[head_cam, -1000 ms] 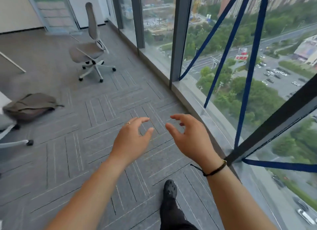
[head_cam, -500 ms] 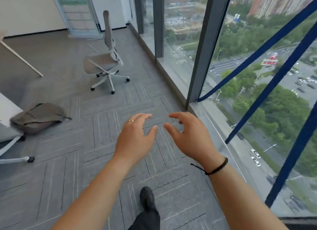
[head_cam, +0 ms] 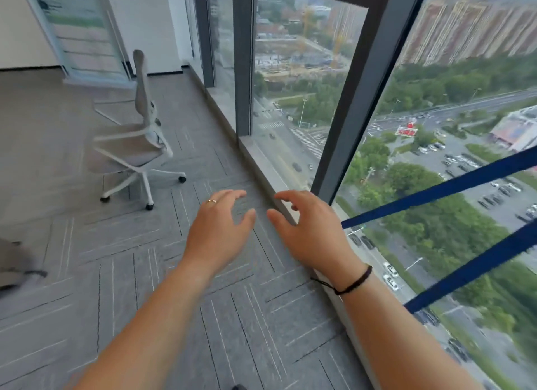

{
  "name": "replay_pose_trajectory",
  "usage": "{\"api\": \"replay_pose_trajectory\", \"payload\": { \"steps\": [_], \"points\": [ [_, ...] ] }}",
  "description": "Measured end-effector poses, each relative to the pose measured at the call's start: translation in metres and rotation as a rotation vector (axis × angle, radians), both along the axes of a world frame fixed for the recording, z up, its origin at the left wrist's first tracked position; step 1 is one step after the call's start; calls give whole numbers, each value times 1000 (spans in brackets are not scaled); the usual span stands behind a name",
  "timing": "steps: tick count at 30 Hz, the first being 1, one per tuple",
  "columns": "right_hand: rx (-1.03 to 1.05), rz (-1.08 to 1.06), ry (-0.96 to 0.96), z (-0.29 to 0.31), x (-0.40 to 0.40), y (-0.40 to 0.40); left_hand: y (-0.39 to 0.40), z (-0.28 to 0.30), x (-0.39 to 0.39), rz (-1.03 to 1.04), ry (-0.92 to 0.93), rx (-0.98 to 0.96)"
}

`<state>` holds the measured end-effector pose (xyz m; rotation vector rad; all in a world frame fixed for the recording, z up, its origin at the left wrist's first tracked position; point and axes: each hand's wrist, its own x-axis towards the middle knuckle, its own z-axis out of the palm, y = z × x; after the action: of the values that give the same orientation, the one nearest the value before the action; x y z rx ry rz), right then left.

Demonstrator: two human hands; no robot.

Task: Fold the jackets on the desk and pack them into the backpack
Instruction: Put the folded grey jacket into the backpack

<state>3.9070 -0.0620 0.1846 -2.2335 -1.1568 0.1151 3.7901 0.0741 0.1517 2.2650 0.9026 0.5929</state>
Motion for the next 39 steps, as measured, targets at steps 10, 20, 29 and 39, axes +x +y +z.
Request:
{"api": "replay_pose_trajectory", "payload": {
  "steps": [10,20,29,39],
  "points": [
    [3,87,50,-20,129,211,198,-12,117,58,12,-5],
    [87,204,146,-24,284,474,434,4,247,189,92,64],
    [22,366,150,-34,346,691,636,-13,301,331,80,6],
    [-83,447,121,-42,391,991,912,-40,354,347,112,-61]
  ]
}}
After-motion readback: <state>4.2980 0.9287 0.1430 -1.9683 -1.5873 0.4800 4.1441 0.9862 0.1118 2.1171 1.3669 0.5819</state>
